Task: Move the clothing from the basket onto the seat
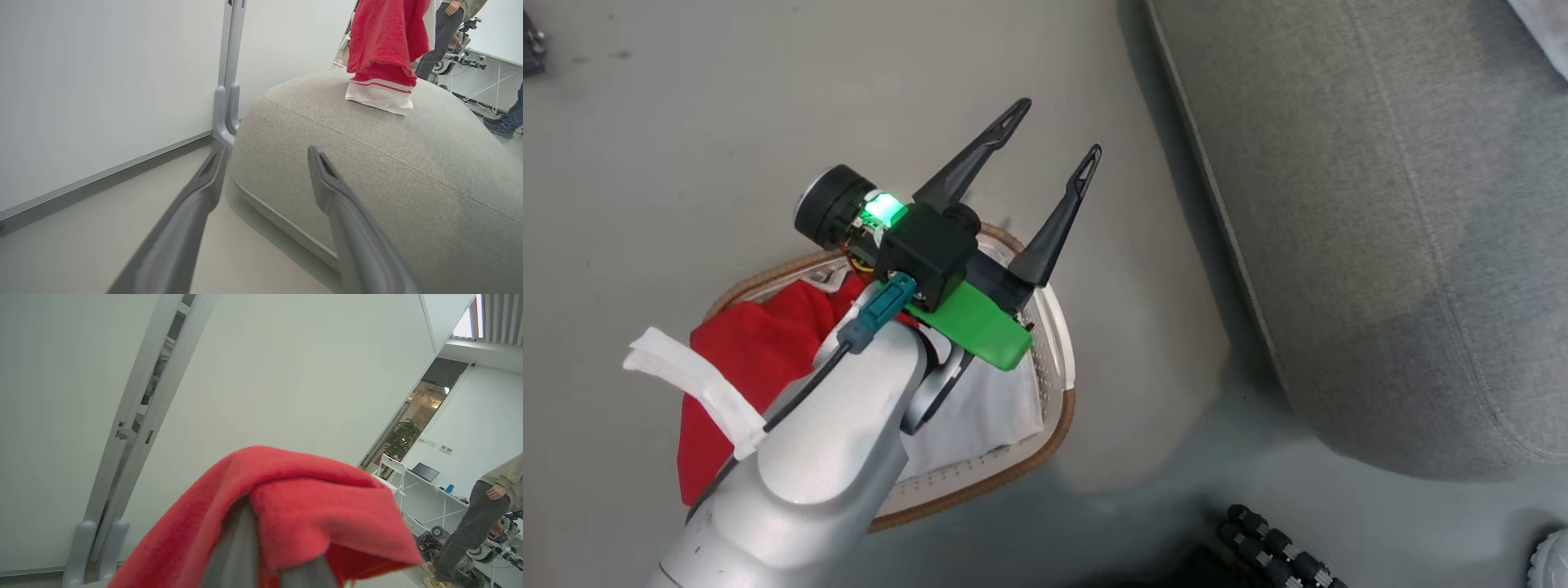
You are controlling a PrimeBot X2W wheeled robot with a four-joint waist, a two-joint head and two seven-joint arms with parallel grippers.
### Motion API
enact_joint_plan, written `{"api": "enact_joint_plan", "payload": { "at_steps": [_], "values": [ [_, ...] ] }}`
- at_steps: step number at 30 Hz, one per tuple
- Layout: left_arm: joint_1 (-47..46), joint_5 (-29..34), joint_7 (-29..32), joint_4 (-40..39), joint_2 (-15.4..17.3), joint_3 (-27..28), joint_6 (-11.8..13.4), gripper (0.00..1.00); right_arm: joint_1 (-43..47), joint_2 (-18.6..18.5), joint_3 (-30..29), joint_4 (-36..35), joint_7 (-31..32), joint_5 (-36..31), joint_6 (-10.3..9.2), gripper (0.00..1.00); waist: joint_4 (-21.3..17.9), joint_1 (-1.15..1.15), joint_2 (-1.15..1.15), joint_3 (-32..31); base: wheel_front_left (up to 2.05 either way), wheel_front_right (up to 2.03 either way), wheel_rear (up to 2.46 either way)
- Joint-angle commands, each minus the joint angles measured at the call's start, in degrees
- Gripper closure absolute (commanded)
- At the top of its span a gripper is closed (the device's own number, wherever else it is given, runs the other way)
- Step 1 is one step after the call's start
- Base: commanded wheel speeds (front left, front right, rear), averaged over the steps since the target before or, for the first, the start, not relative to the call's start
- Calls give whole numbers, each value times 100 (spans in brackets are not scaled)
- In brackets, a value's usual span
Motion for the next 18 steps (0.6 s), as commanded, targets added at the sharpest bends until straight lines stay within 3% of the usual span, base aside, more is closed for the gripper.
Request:
{"api": "enact_joint_plan", "payload": {
  "at_steps": [1,9,17,18],
  "values": [
    [-139,53,3,-23,39,57,-16,0,-66,18,-44,155,-28,-76,-8,100,450,-1,0,638,0,0,0],
    [-50,153,3,-160,-11,49,-16,0,146,252,-450,1084,-72,-463,-8,100,626,-1,0,942,0,0,0],
    [60,140,3,-199,-18,189,-16,0,520,443,-701,1349,-80,-648,-8,100,569,-1,0,877,0,0,0],
    [76,149,3,-189,-16,180,-16,0,572,499,-742,1313,-80,-616,-8,95,549,-1,0,844,0,0,0]
  ]
}}
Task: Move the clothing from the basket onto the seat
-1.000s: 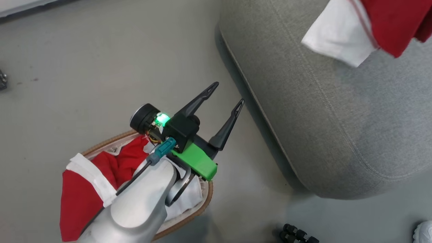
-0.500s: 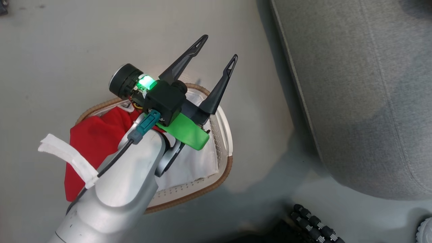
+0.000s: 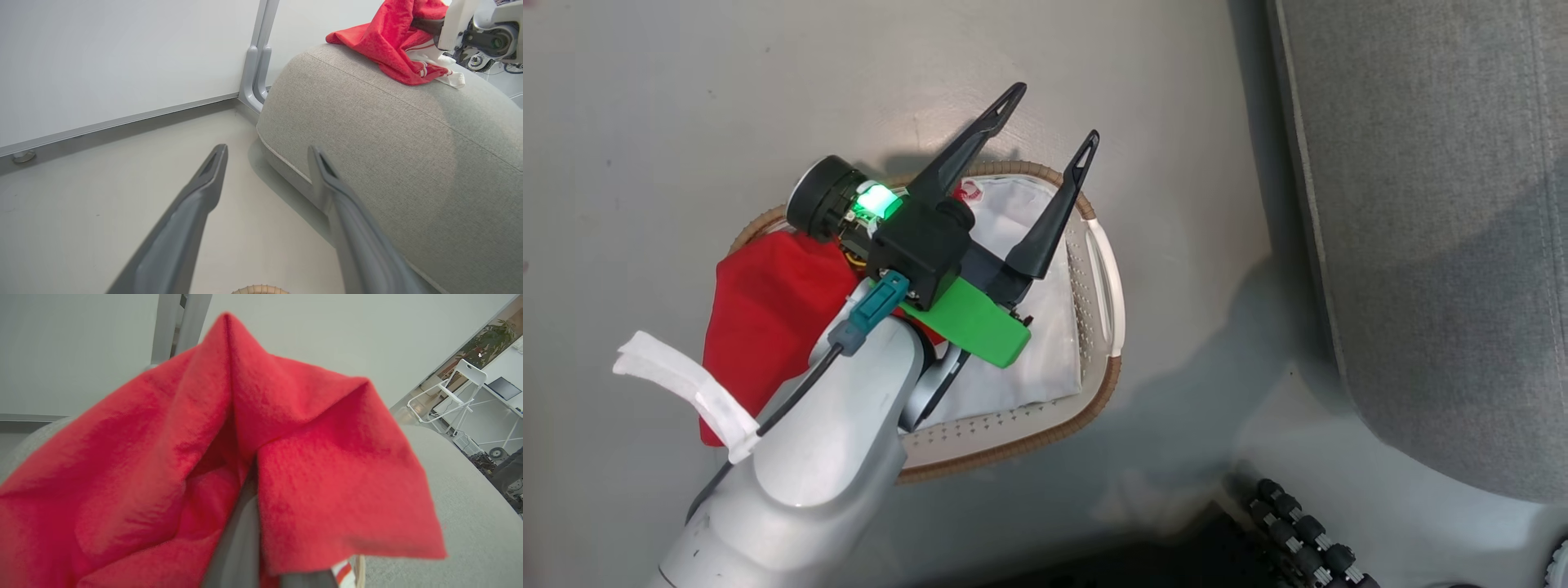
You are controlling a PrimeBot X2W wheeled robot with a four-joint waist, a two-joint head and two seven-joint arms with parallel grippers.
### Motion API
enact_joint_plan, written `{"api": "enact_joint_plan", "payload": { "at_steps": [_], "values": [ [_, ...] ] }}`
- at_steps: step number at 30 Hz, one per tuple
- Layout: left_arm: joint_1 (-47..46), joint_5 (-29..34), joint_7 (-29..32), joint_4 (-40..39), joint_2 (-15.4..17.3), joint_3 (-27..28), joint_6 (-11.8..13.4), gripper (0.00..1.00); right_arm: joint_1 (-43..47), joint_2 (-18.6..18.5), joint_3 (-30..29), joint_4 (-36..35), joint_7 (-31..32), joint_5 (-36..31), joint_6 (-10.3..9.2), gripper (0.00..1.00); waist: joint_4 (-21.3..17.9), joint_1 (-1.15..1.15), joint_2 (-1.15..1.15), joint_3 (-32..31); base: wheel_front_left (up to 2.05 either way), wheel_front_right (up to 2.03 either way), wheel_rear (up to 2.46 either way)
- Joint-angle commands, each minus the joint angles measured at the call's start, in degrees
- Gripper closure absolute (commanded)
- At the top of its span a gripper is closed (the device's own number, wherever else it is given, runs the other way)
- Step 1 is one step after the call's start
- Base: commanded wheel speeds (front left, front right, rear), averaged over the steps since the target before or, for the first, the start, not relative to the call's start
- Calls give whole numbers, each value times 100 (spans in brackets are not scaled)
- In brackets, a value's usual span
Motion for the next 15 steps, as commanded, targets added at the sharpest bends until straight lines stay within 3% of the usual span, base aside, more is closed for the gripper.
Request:
{"api": "enact_joint_plan", "payload": {
  "at_steps": [1,2,3,15],
  "values": [
    [81,29,3,2,2,10,-16,0,122,28,-31,-68,-25,38,-8,66,-53,-1,0,-75,0,0,0],
    [103,19,3,-1,-8,34,-16,0,216,86,3,-126,-24,51,-8,25,-73,-1,0,-115,0,0,0],
    [123,6,3,2,-10,58,-16,0,301,135,49,-186,-24,54,-8,0,-94,-1,0,-145,0,0,0],
    [569,-213,3,63,-137,398,-16,0,1547,533,484,-801,-20,682,-8,0,-258,-1,0,-967,0,0,0]
  ]
}}
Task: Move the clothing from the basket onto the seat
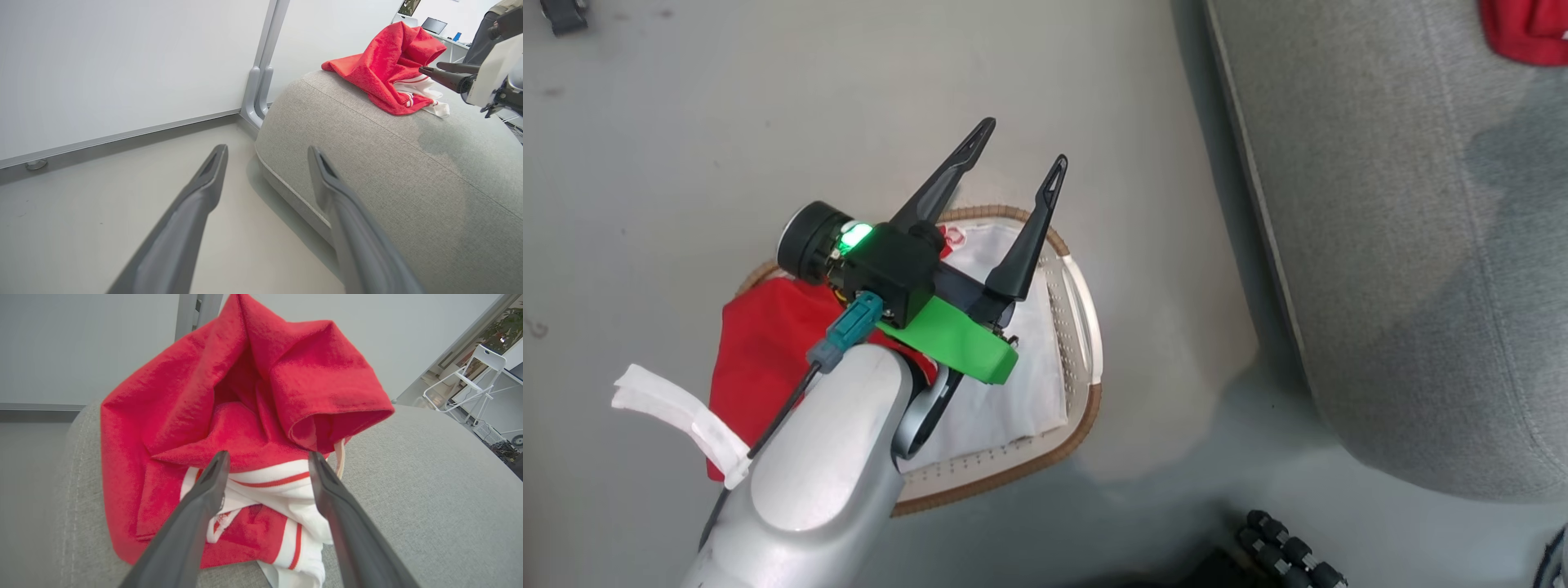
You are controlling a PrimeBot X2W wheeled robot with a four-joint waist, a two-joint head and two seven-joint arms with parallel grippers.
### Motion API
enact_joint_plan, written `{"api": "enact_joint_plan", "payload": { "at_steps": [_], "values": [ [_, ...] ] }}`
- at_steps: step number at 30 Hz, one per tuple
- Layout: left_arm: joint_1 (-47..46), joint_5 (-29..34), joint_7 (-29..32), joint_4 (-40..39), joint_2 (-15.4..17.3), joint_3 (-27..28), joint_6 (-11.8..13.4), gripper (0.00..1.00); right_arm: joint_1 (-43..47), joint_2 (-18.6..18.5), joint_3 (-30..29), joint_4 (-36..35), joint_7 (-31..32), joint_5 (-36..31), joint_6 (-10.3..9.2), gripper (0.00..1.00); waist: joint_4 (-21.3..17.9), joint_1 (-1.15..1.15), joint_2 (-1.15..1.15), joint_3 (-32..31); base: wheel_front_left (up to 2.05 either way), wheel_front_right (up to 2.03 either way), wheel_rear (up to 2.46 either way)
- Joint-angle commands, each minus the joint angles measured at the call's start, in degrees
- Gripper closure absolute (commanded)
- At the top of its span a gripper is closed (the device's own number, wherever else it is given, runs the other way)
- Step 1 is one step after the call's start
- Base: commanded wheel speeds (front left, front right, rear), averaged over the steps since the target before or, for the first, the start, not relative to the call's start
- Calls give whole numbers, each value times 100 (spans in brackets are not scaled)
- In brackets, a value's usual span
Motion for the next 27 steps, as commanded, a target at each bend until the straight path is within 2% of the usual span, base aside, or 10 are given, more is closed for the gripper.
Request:
{"api": "enact_joint_plan", "payload": {
  "at_steps": [1,5,13,18,27],
  "values": [
    [117,-51,2,6,-35,57,-16,0,176,-13,70,-59,-12,53,-8,0,-32,0,0,-369,0,0,0],
    [281,-75,3,37,-114,201,-16,0,388,-53,330,-162,-12,134,-8,0,55,0,0,-735,0,0,0],
    [782,-48,3,151,-312,1027,-7,0,507,23,760,-315,-12,320,-8,0,356,0,0,-1513,0,0,0],
    [1162,4,3,221,-411,1627,1,0,687,228,1024,-436,-11,492,-8,0,612,0,0,-1958,0,0,0],
    [1837,123,3,432,-481,2323,0,0,1398,668,1527,-884,-12,832,-8,0,982,0,0,-2612,0,0,0]
  ]
}}
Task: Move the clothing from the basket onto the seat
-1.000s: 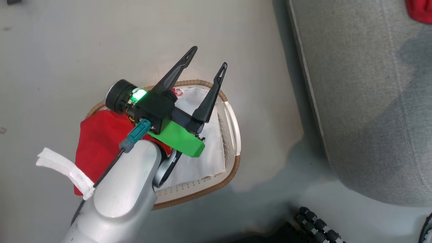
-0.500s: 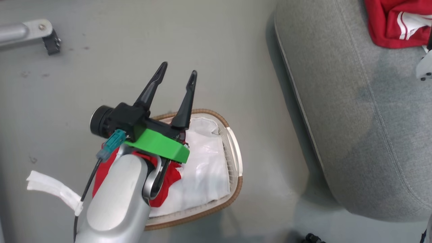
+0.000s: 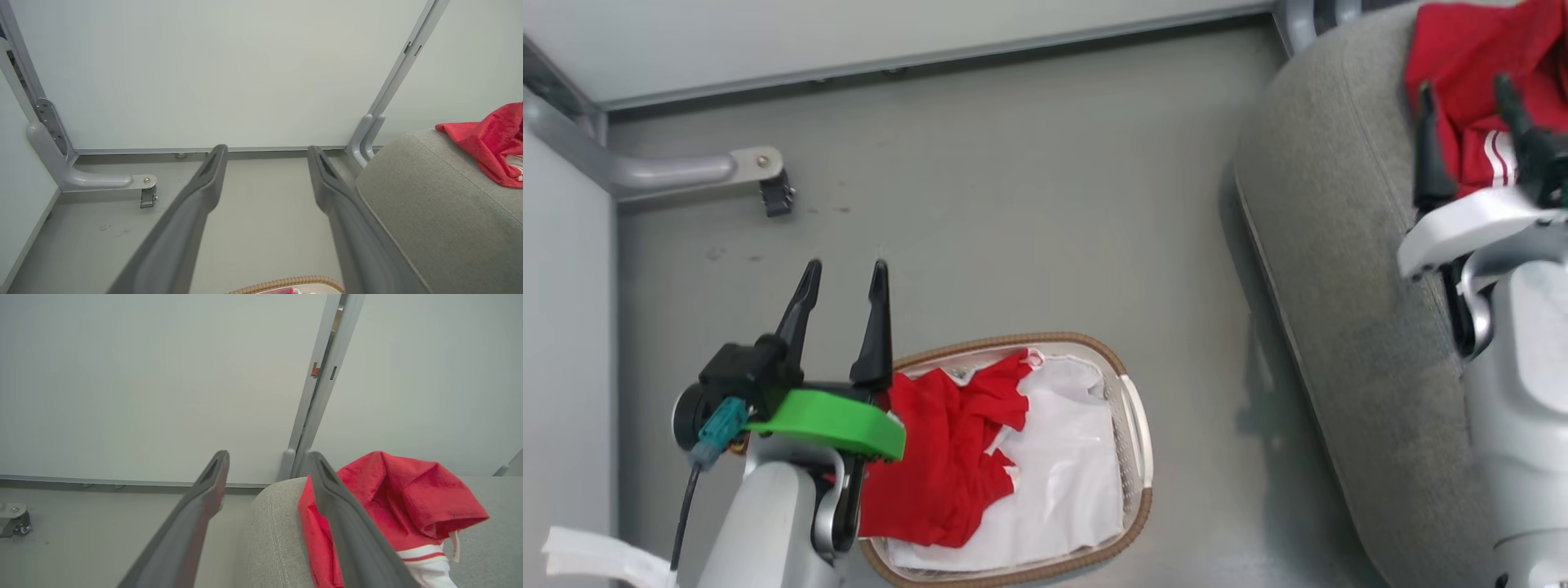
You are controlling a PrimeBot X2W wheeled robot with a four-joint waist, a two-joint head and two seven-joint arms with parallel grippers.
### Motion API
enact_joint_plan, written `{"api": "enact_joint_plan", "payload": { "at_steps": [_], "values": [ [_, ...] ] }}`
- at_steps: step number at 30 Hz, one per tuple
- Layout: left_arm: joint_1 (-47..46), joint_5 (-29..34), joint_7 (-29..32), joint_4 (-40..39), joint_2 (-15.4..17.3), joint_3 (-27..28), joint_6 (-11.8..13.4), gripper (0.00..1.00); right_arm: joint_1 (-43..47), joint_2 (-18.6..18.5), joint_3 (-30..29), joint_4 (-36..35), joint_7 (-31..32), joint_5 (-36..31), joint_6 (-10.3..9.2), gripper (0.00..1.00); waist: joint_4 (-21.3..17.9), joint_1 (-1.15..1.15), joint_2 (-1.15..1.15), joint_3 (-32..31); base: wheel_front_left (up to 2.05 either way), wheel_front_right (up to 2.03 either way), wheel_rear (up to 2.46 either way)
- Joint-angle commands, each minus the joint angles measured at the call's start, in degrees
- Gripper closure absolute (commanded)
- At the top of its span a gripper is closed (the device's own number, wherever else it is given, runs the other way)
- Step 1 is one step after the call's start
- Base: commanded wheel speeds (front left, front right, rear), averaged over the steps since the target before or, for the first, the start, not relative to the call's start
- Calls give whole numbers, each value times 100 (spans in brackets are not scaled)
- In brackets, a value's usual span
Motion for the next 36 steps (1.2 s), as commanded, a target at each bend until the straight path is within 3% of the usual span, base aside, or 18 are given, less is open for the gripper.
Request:
{"api": "enact_joint_plan", "payload": {
  "at_steps": [1,13,21,36],
  "values": [
    [192,37,3,26,-5,85,-2,0,220,13,96,-79,-12,22,-8,0,367,0,0,-474,0,0,0],
    [1026,-140,3,120,-46,289,14,0,1681,567,610,-850,-12,183,-8,0,634,0,0,-1057,0,0,0],
    [1347,-309,3,28,-45,307,138,0,2565,593,935,-1157,-12,1035,-8,0,647,0,0,-1283,0,0,0],
    [1749,-341,3,-24,-43,383,168,0,3219,604,1095,-1280,-12,1084,-8,0,535,0,0,-1560,0,0,0]
  ]
}}
